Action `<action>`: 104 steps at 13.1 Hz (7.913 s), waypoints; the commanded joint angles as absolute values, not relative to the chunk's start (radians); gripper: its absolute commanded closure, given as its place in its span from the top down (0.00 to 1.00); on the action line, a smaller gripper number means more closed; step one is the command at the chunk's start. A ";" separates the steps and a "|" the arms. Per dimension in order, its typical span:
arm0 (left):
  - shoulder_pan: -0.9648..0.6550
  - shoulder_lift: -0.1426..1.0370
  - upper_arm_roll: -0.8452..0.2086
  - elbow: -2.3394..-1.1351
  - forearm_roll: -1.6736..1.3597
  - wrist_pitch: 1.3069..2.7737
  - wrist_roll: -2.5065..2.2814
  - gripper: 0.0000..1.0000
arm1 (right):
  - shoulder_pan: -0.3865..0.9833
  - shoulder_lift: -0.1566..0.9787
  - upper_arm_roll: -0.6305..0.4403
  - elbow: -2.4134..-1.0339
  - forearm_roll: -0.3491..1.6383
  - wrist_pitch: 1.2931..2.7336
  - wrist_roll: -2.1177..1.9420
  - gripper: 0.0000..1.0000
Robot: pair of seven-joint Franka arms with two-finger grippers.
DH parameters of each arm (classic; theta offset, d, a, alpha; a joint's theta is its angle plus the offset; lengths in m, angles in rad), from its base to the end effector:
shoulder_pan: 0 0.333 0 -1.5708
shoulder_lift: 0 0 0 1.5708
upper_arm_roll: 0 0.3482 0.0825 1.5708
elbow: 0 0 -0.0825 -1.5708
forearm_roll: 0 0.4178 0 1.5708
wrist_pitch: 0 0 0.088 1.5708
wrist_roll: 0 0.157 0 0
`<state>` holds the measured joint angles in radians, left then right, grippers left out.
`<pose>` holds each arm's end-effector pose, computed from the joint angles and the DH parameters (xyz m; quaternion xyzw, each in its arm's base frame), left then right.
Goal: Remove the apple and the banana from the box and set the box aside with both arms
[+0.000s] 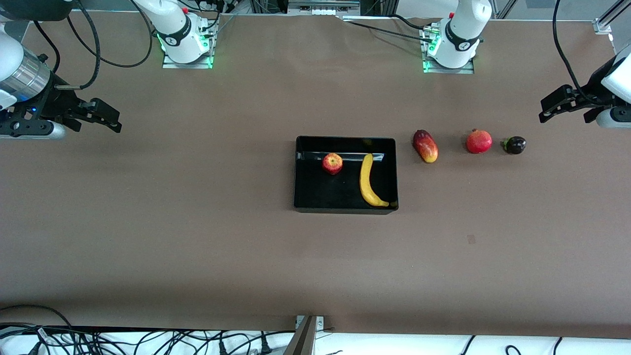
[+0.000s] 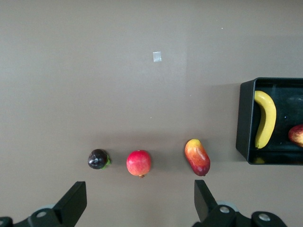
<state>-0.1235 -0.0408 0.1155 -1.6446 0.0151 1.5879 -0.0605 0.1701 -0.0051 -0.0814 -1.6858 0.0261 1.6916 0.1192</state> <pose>0.5741 -0.0011 0.5944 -0.9996 -0.0260 0.0079 0.0055 0.5921 0.0564 0.5618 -0.9998 0.0168 -0.0040 0.0137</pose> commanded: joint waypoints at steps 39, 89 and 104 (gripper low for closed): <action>-0.505 0.701 -0.259 -1.666 0.066 2.350 -1.229 0.00 | 0.155 0.003 -0.072 -1.669 0.028 1.690 0.112 1.00; -0.388 0.702 -0.166 -1.522 -0.034 2.155 -1.103 1.00 | 0.164 0.020 -0.071 -1.640 0.028 1.713 0.121 1.00; -0.420 0.770 -0.210 -1.658 0.184 2.365 -1.292 0.00 | 0.175 0.151 -0.064 -1.641 0.031 1.717 0.089 1.00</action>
